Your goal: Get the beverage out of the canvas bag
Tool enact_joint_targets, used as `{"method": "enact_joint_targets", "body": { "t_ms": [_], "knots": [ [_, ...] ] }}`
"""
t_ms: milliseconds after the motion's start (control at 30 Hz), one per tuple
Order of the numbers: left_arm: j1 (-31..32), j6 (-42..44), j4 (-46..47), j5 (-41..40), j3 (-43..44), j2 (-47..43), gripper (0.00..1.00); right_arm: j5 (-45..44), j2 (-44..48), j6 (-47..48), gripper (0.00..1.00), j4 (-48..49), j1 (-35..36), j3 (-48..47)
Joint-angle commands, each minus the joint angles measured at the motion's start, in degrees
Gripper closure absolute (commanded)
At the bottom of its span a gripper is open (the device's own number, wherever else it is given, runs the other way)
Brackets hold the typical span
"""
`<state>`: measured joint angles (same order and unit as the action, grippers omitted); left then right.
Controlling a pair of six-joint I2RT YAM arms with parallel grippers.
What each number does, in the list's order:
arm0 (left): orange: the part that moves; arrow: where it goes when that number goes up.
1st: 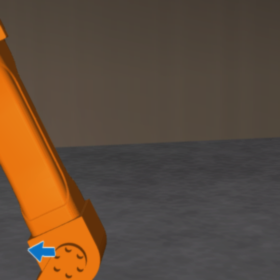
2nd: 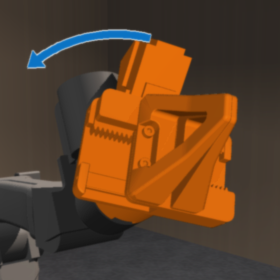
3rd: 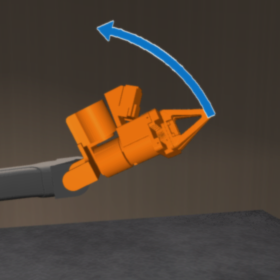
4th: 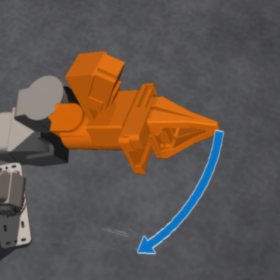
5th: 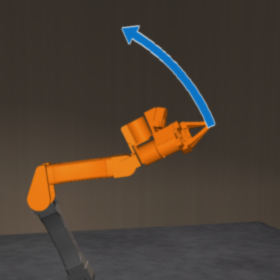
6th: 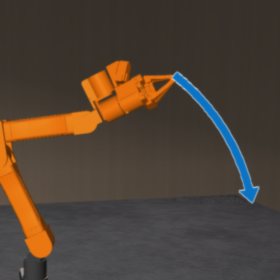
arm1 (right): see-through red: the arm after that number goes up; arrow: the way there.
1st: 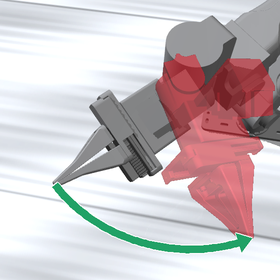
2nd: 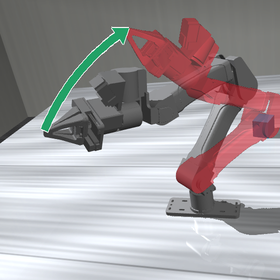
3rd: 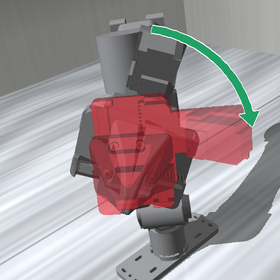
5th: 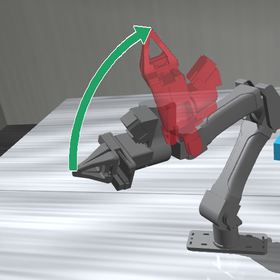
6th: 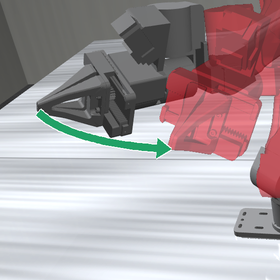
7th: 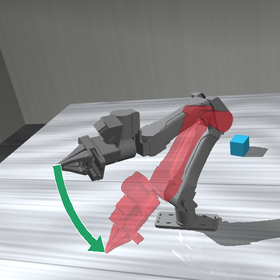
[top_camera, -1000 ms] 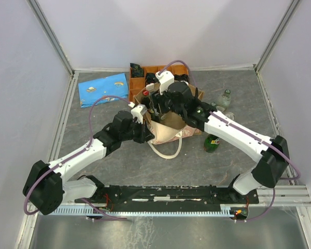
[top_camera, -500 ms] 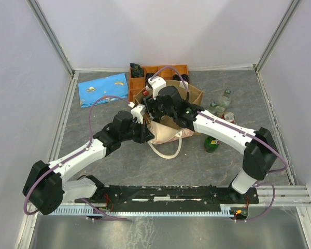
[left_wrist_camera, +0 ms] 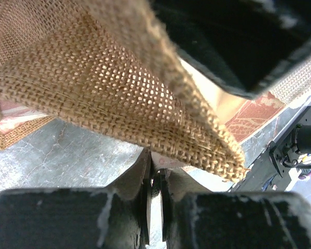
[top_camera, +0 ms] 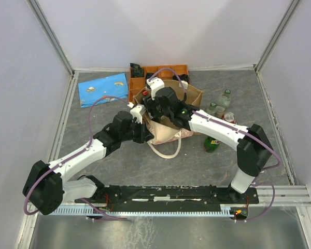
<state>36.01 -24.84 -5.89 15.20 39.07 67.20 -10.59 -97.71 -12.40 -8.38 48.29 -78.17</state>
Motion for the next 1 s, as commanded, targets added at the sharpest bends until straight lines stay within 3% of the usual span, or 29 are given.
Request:
{"method": "enact_joint_targets", "body": {
  "t_ms": [0,200,300,400,467,967],
  "knots": [
    [0.29,0.12,-4.68,0.60,-1.01,0.65,0.97,-0.74,-2.13,-0.99,0.36,2.55,0.33,0.03],
    [0.34,0.32,-4.74,0.62,-0.90,0.74,0.97,-0.49,-3.63,-1.64,0.40,2.63,0.31,-0.04],
    [0.30,0.36,-4.75,0.55,-1.01,0.70,0.97,-0.41,-4.18,-1.95,0.47,2.62,0.31,-0.05],
    [0.31,0.32,-4.69,0.52,-1.14,0.66,0.97,-0.38,-4.07,-2.05,0.68,2.58,0.33,-0.23],
    [0.29,0.32,-4.77,0.52,-1.34,0.57,0.97,-1.04,-3.55,-1.98,0.97,2.06,0.31,-0.46],
    [0.29,0.91,-4.63,0.44,-1.89,0.52,0.97,-10.61,8.11,8.63,1.00,-3.30,1.14,-12.28]
  ]
}}
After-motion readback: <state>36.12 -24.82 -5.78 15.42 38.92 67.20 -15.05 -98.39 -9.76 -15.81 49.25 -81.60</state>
